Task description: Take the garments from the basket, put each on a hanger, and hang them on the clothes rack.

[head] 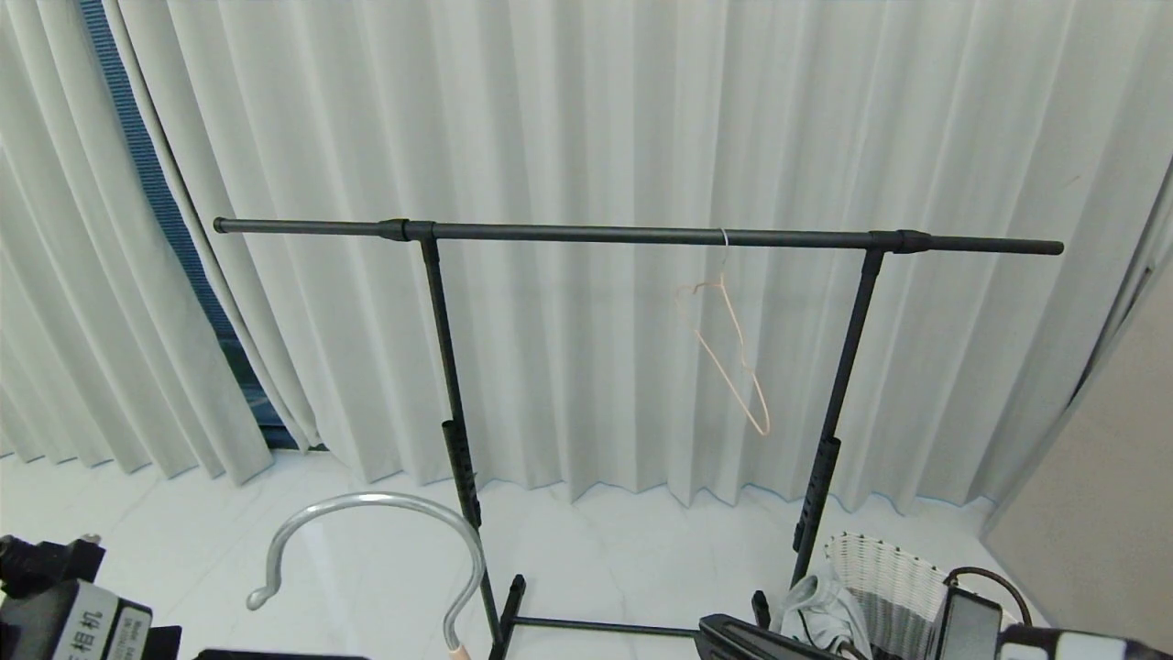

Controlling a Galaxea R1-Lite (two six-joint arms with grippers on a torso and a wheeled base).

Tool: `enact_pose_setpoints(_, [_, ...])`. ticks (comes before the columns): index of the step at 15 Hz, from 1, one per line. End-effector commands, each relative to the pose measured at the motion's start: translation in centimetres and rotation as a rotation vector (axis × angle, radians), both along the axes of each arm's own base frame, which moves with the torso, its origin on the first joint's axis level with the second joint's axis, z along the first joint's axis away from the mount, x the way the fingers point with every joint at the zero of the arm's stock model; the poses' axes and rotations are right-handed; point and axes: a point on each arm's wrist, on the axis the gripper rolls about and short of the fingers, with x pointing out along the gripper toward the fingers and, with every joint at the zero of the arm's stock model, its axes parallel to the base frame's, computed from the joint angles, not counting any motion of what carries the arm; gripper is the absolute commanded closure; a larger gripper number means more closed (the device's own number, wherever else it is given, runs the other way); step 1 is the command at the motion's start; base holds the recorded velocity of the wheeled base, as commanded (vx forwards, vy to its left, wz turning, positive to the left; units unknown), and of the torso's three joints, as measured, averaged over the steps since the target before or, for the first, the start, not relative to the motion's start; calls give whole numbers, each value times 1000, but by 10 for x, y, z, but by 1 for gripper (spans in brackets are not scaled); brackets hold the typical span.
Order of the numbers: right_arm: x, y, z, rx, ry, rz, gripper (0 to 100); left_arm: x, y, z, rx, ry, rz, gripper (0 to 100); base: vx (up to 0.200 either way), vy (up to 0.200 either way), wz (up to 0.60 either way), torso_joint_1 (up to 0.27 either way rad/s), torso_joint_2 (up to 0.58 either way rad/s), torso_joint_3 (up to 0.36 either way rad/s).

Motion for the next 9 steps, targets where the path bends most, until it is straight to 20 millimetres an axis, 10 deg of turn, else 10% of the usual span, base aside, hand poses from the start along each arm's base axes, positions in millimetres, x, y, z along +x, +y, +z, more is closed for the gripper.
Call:
enact_pose_setpoints(1, [0, 1, 0, 6, -1, 1, 100, -2, 2, -4, 5, 0, -4, 100, 0, 0, 0, 0, 0, 0])
enact_pose_setpoints(6, [0, 1, 1, 24, 0, 0, 100, -4, 5, -5, 2, -10, -4, 100, 0, 0, 0, 0, 0, 0])
enact_pose_setpoints(7, [0, 1, 1, 23, -1, 2, 0, -4, 4, -5, 3, -11, -1, 100, 0, 0, 0, 0, 0, 0])
enact_pose_setpoints(9, [0, 1, 1, 21, -2, 1, 0, -2, 3, -6, -7, -26, 10, 100, 0, 0, 0, 0, 0, 0])
